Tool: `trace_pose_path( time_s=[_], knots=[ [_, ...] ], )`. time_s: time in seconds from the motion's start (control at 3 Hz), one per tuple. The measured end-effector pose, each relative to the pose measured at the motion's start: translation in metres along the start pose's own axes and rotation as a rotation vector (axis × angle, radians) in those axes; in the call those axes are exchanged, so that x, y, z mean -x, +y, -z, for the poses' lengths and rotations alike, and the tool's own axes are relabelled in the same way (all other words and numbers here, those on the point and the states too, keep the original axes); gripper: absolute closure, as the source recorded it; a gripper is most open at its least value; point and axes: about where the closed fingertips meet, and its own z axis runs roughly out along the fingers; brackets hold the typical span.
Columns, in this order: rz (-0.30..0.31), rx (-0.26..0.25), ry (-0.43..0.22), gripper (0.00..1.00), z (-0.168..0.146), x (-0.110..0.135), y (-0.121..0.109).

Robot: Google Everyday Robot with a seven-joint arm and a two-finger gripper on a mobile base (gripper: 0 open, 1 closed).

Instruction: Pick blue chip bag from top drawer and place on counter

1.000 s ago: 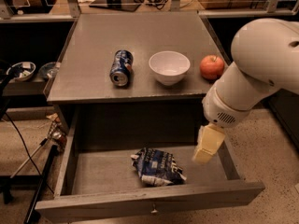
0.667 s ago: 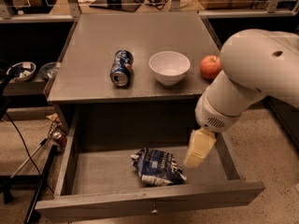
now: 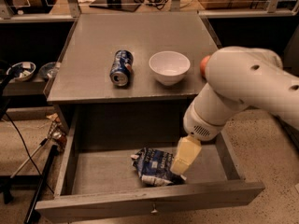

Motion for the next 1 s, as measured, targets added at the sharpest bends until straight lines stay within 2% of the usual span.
trace_pose_path(
  time_s=[0.67,1.0],
  knots=[
    [-0.020,0.086,0.000,0.00,-0.045,0.010,0.023],
    [-0.021,0.088,0.001,0.00,-0.047,0.010,0.024]
  ],
)
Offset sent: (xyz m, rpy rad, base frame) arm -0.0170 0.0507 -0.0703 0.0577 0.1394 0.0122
